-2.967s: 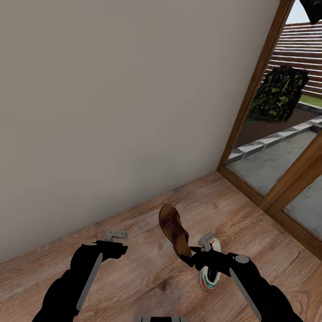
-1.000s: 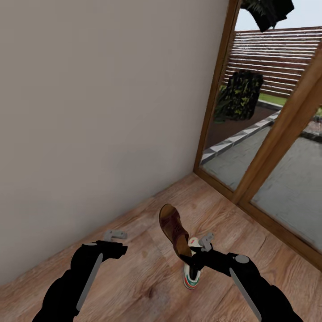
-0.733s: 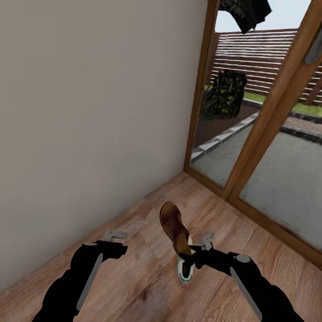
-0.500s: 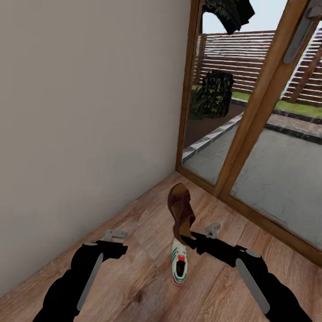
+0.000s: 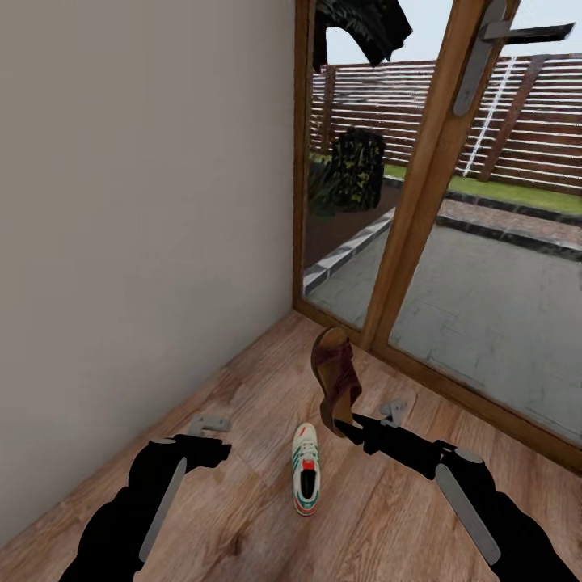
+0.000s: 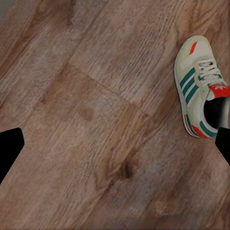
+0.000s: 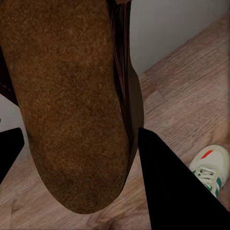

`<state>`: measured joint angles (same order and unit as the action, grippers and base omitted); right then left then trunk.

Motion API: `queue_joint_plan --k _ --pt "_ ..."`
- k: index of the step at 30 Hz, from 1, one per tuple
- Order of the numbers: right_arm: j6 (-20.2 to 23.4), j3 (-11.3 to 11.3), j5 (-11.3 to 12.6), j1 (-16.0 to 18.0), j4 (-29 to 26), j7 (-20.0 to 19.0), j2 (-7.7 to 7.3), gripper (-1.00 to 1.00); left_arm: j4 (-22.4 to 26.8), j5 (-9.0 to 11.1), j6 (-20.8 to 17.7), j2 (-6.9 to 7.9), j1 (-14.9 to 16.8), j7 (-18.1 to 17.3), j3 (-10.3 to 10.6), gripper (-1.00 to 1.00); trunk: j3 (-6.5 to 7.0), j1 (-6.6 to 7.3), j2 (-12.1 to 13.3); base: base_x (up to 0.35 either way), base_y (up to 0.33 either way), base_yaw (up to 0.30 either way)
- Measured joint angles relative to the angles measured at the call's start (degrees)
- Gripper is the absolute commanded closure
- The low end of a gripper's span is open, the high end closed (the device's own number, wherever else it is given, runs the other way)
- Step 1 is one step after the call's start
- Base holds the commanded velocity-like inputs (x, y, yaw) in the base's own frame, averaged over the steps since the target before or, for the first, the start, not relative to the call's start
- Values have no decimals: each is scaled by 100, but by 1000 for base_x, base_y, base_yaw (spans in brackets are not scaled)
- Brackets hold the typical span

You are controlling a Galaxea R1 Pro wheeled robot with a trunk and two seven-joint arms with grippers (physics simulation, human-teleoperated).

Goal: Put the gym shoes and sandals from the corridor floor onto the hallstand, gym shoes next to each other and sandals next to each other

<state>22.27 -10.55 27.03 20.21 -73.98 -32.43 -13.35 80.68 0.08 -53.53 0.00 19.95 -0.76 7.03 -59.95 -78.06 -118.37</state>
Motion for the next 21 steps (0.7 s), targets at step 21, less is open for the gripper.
queue_joint_plan --k 21 --pt "3 0 -1 0 271 0 -1 100 0 -22 0 0 0 3 0 -100 0 0 0 0 0 -181"
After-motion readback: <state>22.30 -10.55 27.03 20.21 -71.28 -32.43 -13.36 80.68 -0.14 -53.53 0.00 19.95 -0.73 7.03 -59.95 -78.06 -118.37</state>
